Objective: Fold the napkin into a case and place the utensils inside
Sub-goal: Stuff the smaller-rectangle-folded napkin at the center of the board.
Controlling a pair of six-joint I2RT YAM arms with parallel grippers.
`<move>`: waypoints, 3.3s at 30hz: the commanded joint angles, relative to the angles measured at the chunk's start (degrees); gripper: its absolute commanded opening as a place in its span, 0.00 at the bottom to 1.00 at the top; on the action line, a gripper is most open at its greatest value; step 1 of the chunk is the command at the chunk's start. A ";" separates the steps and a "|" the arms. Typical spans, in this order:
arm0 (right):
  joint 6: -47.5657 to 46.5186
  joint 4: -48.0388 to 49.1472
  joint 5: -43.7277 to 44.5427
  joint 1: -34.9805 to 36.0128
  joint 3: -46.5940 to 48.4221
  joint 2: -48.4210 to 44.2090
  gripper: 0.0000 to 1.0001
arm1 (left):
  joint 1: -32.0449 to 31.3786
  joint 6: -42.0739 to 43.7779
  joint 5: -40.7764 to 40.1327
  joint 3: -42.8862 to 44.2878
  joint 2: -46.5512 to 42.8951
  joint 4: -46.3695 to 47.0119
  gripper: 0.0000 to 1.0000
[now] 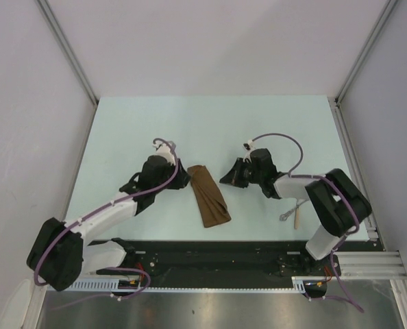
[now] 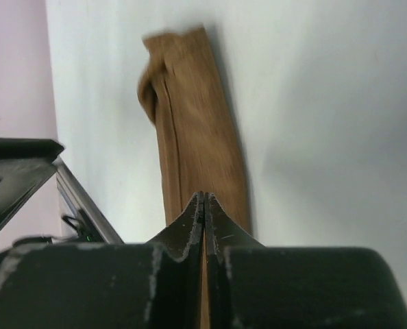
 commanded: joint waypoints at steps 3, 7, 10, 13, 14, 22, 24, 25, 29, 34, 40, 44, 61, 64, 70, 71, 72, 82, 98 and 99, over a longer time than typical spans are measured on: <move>-7.21 -9.10 -2.59 -1.08 -6.22 -10.19 0.02 | -2.04 -8.97 8.86 -12.09 -4.07 4.85 0.17; -6.60 -8.41 -2.60 -0.37 -10.09 -12.39 0.02 | -4.07 -10.64 9.13 -13.07 -2.31 6.08 0.13; -7.12 -8.15 -1.80 0.33 -12.03 -13.01 0.01 | -6.88 -11.52 8.17 -12.81 0.14 7.05 0.11; -7.04 -7.79 -1.01 1.81 -12.47 -13.19 0.01 | -9.51 -12.75 7.72 -12.46 3.75 8.54 0.10; -6.95 -7.53 -0.75 2.52 -12.38 -13.27 0.01 | -10.13 -13.10 7.72 -12.37 4.63 9.07 0.10; -4.58 -5.34 1.44 10.16 -10.98 -10.46 0.00 | -13.12 -14.42 5.53 -11.67 8.41 9.51 0.08; -3.96 -5.07 2.24 11.14 -10.80 -10.29 0.00 | -13.65 -14.77 5.53 -12.02 8.41 10.21 0.08; -3.79 -4.98 2.85 11.66 -10.45 -10.11 0.00 | -14.00 -14.86 5.09 -11.93 8.59 10.22 0.08; -3.70 -6.47 4.70 13.42 -9.57 -10.81 0.00 | -14.53 -15.12 4.12 -11.75 7.63 7.95 0.08; -7.47 -12.70 8.39 12.99 -8.87 -13.53 0.00 | -14.53 -13.72 0.87 -9.65 -1.06 -1.46 0.40; -9.58 -17.28 11.29 12.46 -9.30 -17.40 0.01 | -14.44 -17.22 7.53 -6.57 -8.03 -6.50 0.61; -9.94 -18.16 11.65 12.37 -10.01 -18.81 0.04 | -14.71 -26.78 13.00 -7.70 -4.60 -0.35 0.66; -10.73 -19.84 11.30 11.49 -13.26 -25.49 0.07 | -15.23 -40.87 12.03 -7.71 10.08 7.75 0.60; -10.55 -19.75 11.21 11.58 -14.31 -26.02 0.07 | -15.67 -41.49 12.65 -7.45 10.96 9.69 0.58; -10.47 -19.66 10.86 11.58 -15.90 -27.25 0.07 | -16.73 -40.00 7.81 -8.32 3.94 8.02 0.56; -10.38 -19.57 10.68 11.58 -16.07 -27.34 0.08 | -16.73 -40.09 7.29 -8.76 3.32 7.67 0.57; -10.38 -19.48 10.68 11.58 -16.25 -27.34 0.07 | -16.73 -40.17 7.20 -8.85 2.97 7.32 0.59; -10.02 -18.78 10.42 11.93 -16.69 -27.51 0.08 | -17.43 -43.07 8.96 -4.38 9.82 2.40 0.62; -8.18 -17.29 10.42 15.27 -21.96 -31.73 0.11 | -17.61 -40.62 10.18 -4.02 12.37 6.80 0.05; -8.27 -17.03 10.16 15.36 -22.22 -32.25 0.12 | -17.61 -39.13 10.10 -3.76 11.93 6.27 0.02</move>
